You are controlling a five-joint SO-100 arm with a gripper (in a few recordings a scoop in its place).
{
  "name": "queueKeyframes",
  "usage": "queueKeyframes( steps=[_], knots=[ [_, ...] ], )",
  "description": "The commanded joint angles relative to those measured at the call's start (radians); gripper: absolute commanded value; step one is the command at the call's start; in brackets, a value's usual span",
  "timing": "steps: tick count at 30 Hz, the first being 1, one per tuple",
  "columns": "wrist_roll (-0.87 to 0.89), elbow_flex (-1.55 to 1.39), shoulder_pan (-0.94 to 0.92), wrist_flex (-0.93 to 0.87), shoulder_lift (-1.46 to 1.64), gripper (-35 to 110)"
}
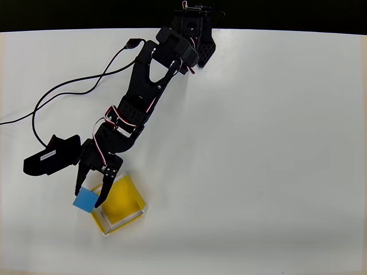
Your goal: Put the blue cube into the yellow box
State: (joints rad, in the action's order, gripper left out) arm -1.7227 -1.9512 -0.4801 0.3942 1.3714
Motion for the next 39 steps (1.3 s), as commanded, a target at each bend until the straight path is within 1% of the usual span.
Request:
queueKeyframes(
  steps=[1,7,16,23,29,35,39],
  knots=[
    [0.005,0.161,-0.009,0.023,0.015,9],
    [0.028,0.17,0.029,0.043,-0.049,9],
    [0.114,0.137,0.086,0.058,-0.067,10],
    [0.097,0.038,0.091,0.091,-0.041,27],
    [0.08,0.002,0.087,0.118,-0.037,35],
    [0.083,0.008,0.1,0.114,0.018,34],
    [0.104,0.006,0.138,0.02,0.167,29]
  ],
)
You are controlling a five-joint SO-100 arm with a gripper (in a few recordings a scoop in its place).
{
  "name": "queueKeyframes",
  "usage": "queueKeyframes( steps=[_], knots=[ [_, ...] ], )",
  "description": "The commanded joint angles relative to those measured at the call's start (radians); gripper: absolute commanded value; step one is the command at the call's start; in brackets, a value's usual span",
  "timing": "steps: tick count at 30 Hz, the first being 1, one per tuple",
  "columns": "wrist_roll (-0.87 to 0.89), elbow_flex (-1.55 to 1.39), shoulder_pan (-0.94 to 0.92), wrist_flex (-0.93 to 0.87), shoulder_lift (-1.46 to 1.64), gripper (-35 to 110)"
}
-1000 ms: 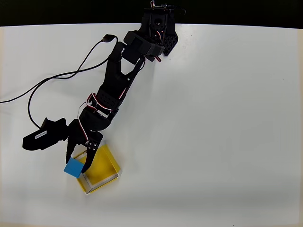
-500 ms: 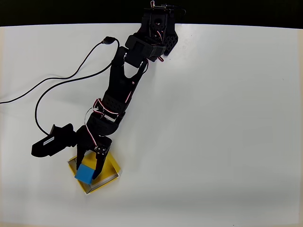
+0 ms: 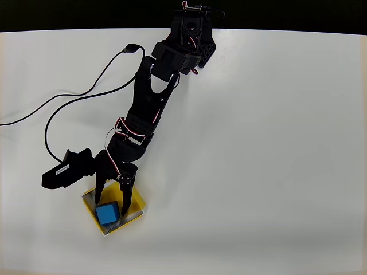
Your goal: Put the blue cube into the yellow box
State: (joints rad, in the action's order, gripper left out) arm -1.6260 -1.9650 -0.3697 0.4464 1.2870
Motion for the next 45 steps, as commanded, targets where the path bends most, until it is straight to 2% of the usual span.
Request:
queueKeyframes(
  steps=[1,8,14,21,34,45],
  knots=[
    [0.015,0.015,0.04,-0.066,0.299,27],
    [0.044,-0.138,0.161,-0.259,0.657,16],
    [0.011,-0.413,0.295,-0.425,0.996,9],
    [-0.035,-0.758,0.422,-0.603,1.368,7],
    [-0.081,-1.163,0.448,-0.879,1.819,0],
    [-0.078,-1.18,0.425,-1.497,2.059,0]
  ],
)
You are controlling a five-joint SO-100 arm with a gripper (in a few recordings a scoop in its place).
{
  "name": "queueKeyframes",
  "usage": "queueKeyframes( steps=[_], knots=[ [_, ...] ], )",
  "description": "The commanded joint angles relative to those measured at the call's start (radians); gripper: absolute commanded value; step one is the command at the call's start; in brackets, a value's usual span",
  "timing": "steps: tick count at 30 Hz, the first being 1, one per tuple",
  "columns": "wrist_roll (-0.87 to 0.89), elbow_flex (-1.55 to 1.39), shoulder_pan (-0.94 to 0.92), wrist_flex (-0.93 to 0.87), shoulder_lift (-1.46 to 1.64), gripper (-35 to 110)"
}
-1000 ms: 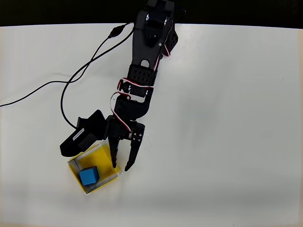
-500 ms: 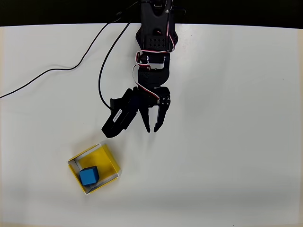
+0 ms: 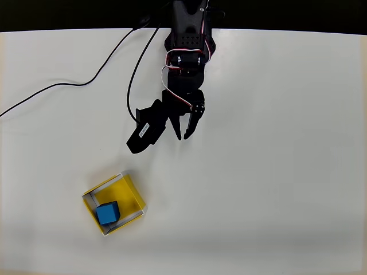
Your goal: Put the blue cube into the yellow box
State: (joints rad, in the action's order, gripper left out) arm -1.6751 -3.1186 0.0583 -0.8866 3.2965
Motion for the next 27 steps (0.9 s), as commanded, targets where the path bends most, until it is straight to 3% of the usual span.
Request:
queueKeyframes(
  steps=[1,6,8,10,27],
  knots=[
    [-0.035,-0.026,-0.011,-0.206,0.049,0],
    [-0.126,-0.026,0.008,-0.44,0.046,0],
    [0.061,-0.026,0.035,-0.471,0.044,0],
    [0.183,-0.026,0.012,-0.457,0.048,1],
    [0.173,-0.026,0.028,-0.457,0.046,1]
  ],
)
